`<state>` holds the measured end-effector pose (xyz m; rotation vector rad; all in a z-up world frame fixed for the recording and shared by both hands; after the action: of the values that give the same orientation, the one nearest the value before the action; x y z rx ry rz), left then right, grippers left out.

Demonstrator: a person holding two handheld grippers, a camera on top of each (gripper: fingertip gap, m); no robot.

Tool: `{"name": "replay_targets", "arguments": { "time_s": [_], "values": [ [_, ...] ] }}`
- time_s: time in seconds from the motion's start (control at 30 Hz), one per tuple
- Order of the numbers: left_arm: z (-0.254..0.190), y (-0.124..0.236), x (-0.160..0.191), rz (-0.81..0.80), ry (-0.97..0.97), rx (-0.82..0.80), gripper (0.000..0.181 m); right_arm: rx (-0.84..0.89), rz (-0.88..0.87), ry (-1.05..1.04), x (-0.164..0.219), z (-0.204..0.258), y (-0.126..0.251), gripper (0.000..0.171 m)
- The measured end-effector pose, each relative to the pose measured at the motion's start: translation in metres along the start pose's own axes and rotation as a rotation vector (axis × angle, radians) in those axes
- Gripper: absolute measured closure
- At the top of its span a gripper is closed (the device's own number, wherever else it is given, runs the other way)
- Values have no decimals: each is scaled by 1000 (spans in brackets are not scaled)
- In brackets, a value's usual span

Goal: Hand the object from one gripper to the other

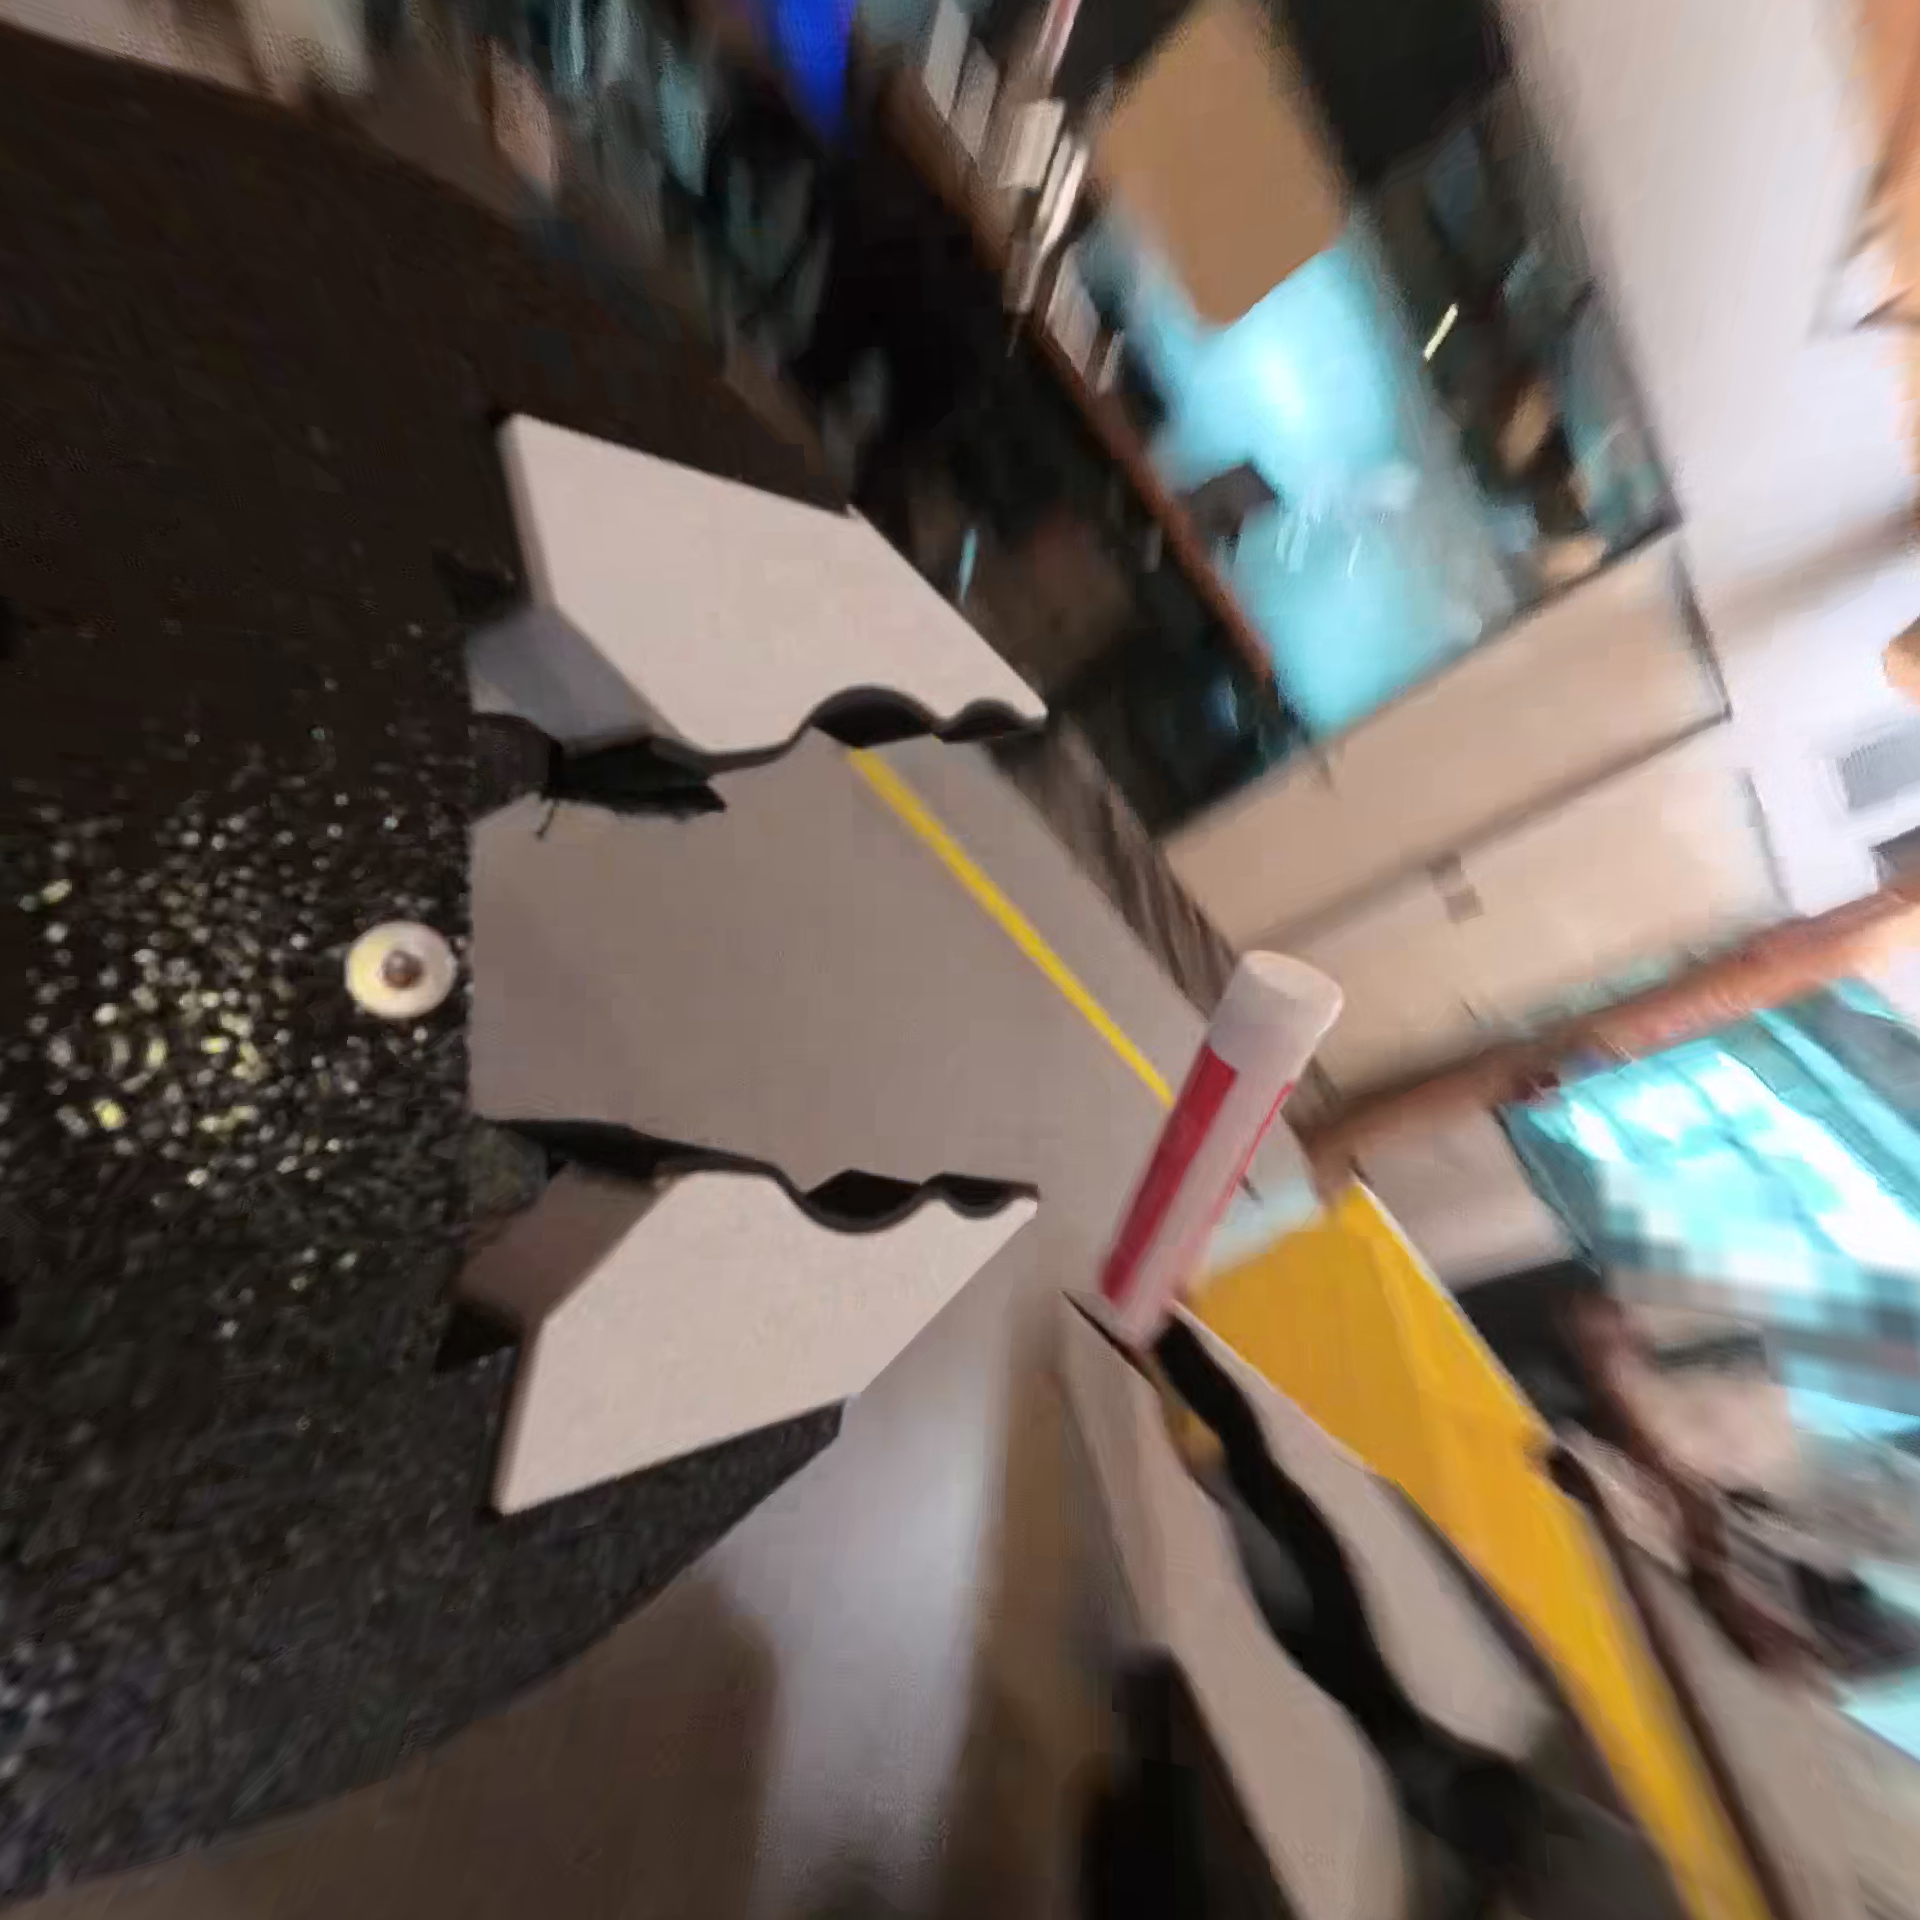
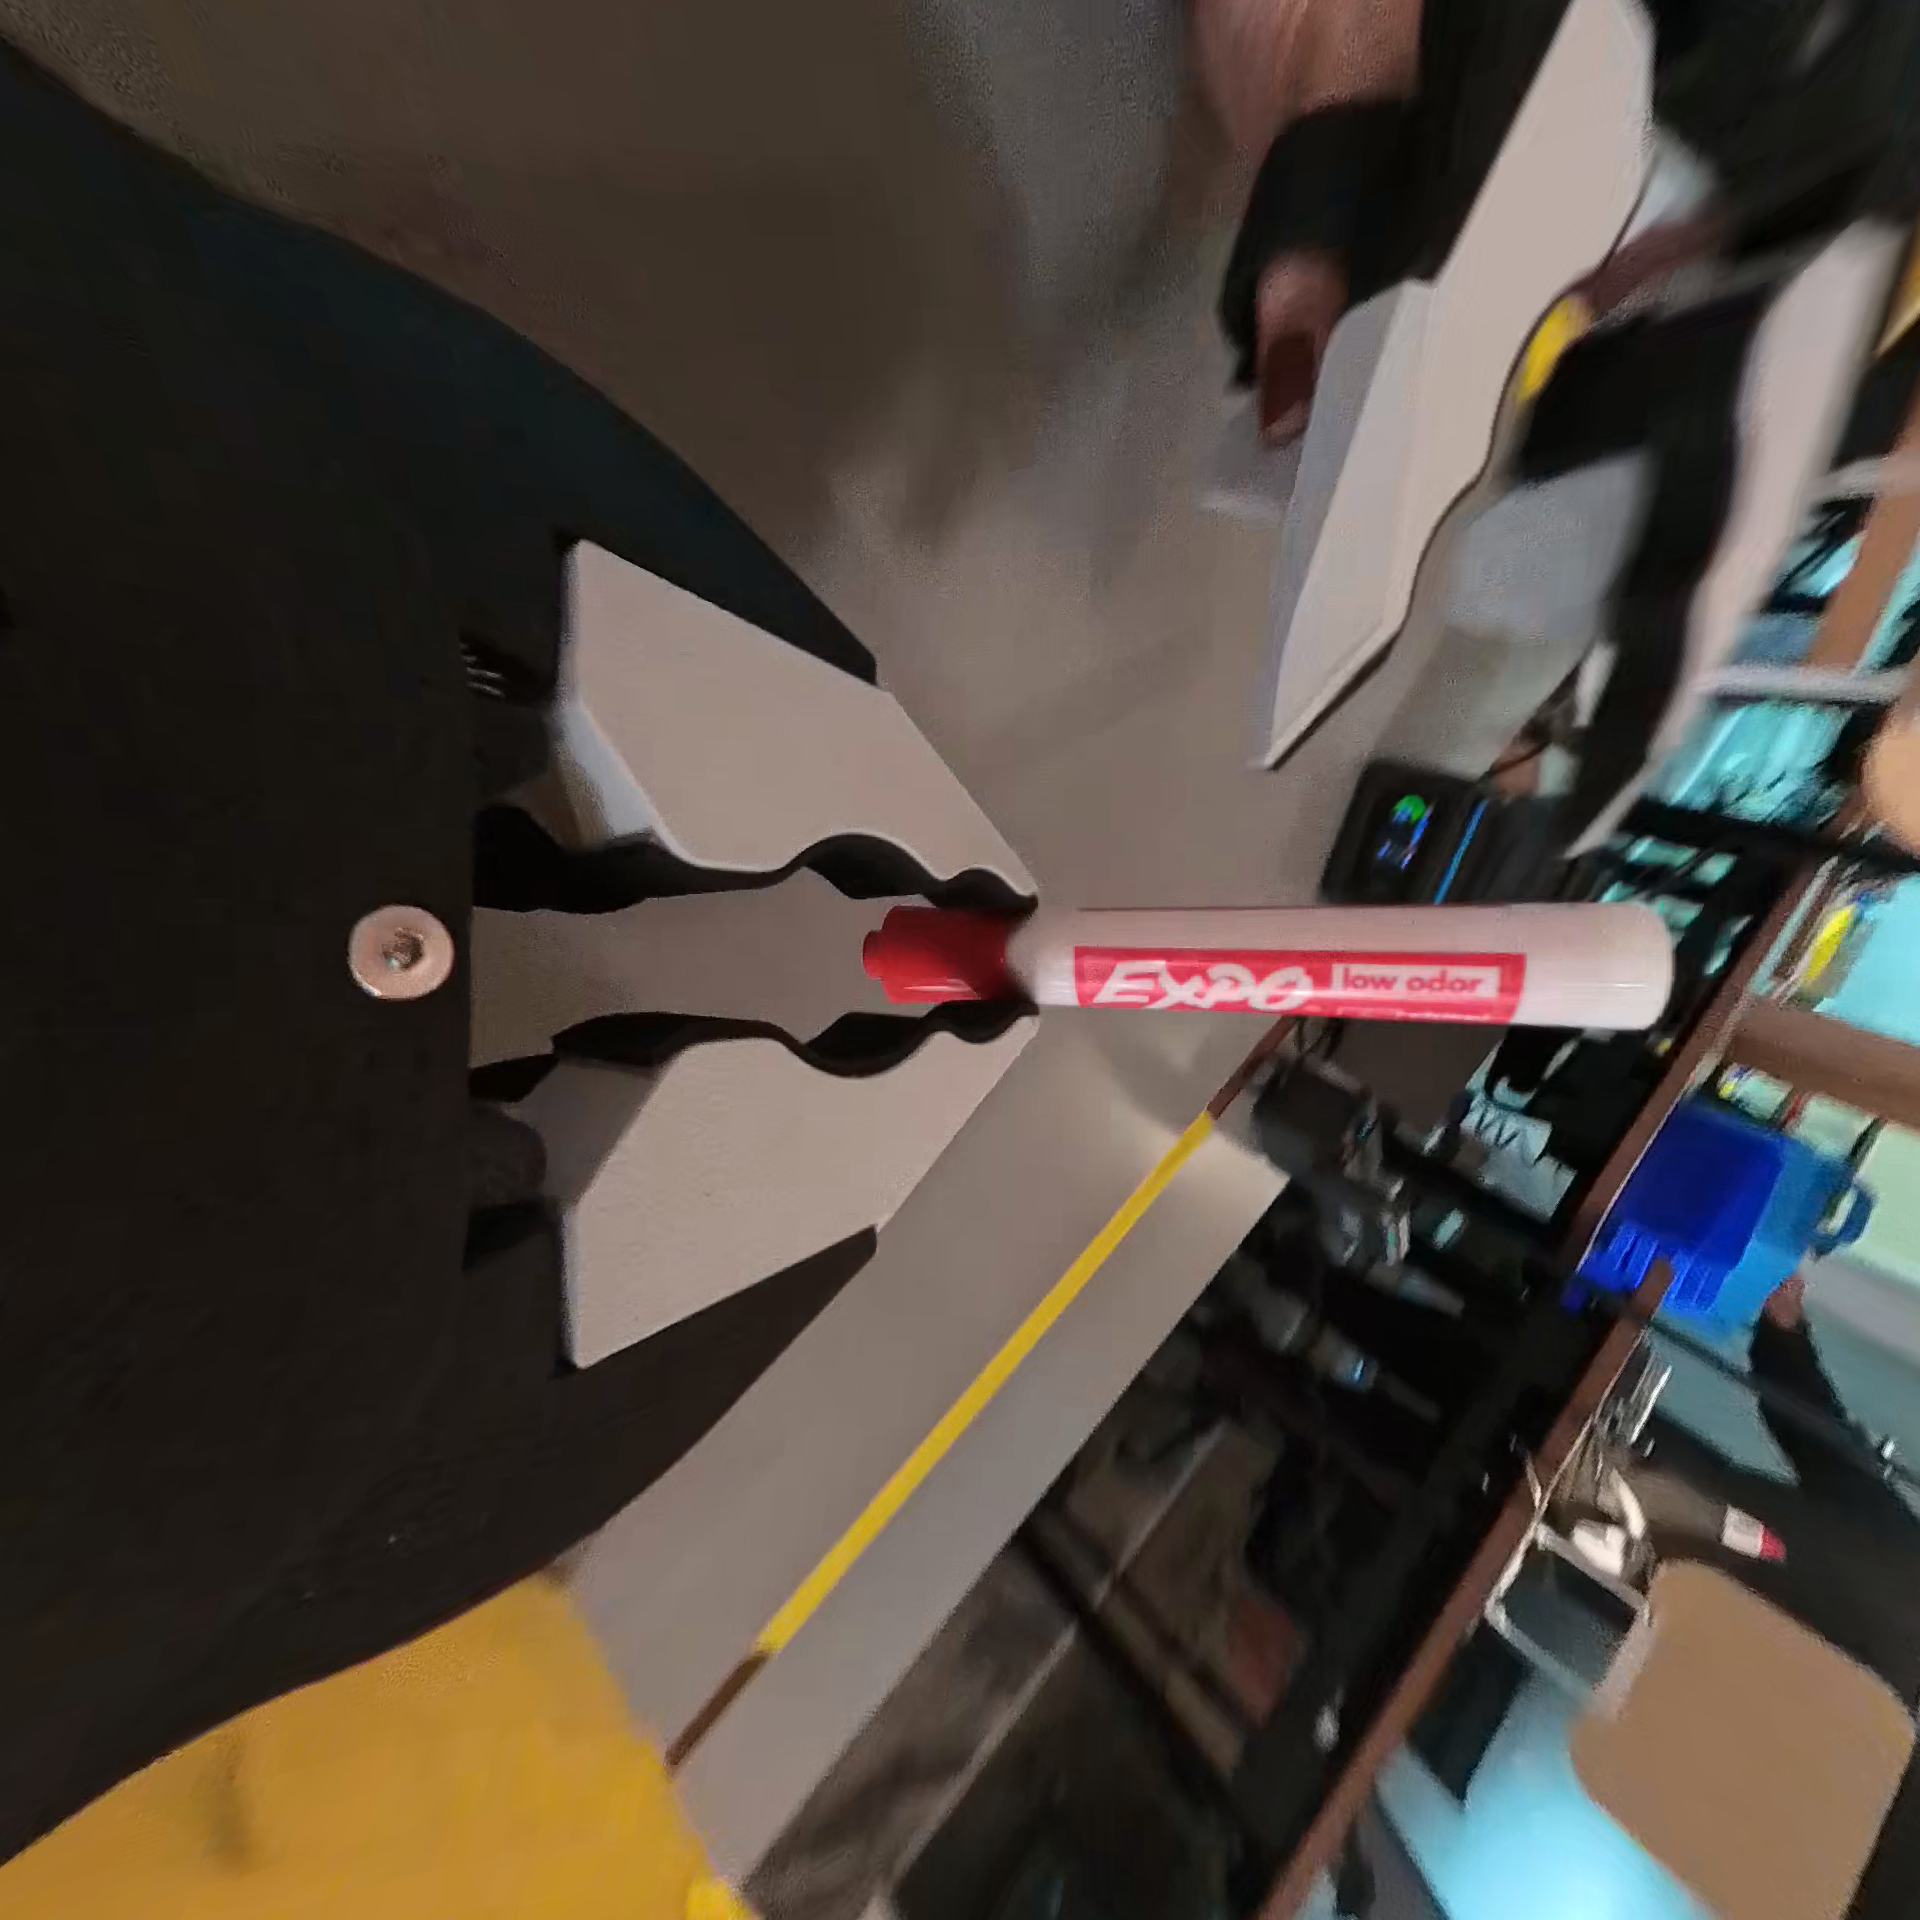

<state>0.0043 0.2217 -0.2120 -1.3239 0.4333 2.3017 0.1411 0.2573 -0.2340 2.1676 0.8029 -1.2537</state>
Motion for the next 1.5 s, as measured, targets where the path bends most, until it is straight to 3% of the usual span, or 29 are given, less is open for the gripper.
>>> {"name": "replay_targets", "arguments": {
  "time_s": [0.03,0.13,0.17,0.3,0.37,0.47,0.57,0.63,0.77,0.83,0.9,1.0,1.07,1.17,1.27,1.33,1.4,1.47,1.5],
  "values": [
    [-2,1,-1,85,-196,-66,97,29,24,54,2,-1,-1,157],
    [-24,-5,3,373,-811,-135,105,52,68,229,8,7,-3,157],
    [-32,-9,4,390,-933,-137,104,47,72,278,8,11,-3,157],
    [-42,-17,8,416,-979,-97,120,3,48,388,7,26,-2,157],
    [-36,-14,11,451,-931,-98,152,-13,13,389,3,29,0,157],
    [-27,-15,18,489,-701,-50,161,61,-117,385,-10,24,5,152],
    [-18,-14,11,396,-357,-27,163,186,-315,369,-30,15,17,132],
    [-17,-13,11,253,11,110,164,199,-364,361,-34,14,20,115],
    [-10,-8,3,-144,743,475,164,160,-402,361,-36,20,21,98],
    [1,-1,3,-339,961,558,164,114,-397,340,-35,25,20,99],
    [8,5,2,-487,1075,625,164,-68,-334,128,-33,32,17,121],
    [5,9,-4,-581,1103,738,164,-460,-210,-390,-36,44,12,126],
    [-2,7,-8,-568,1082,803,163,-545,-162,-584,-35,44,7,126],
    [-15,2,-10,-508,1042,853,163,-568,-128,-623,-30,44,4,129],
    [-23,-1,-11,-475,1019,882,163,-613,-135,-642,-32,45,6,151],
    [-23,-3,-9,-446,1002,842,163,-577,-116,-596,-29,43,5,153],
    [-21,-6,-5,-391,924,749,162,-517,-74,-551,-23,39,2,154],
    [-13,-5,0,-308,766,582,137,-444,-21,-538,-16,30,-1,153],
    [-7,-2,3,-258,648,475,133,-418,3,-546,-13,25,-2,153]
  ]
}}
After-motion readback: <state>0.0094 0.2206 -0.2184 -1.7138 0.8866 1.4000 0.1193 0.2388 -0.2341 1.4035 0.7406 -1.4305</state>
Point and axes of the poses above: each gripper's, where its closed fingertips meet, y back along the fingers, x out of its underside, z = x × y across the jaws, the point moved 6 cm from there along y, back along the fingers, and after that the axes turned 12 degrees about x, right-handed, at the moved point
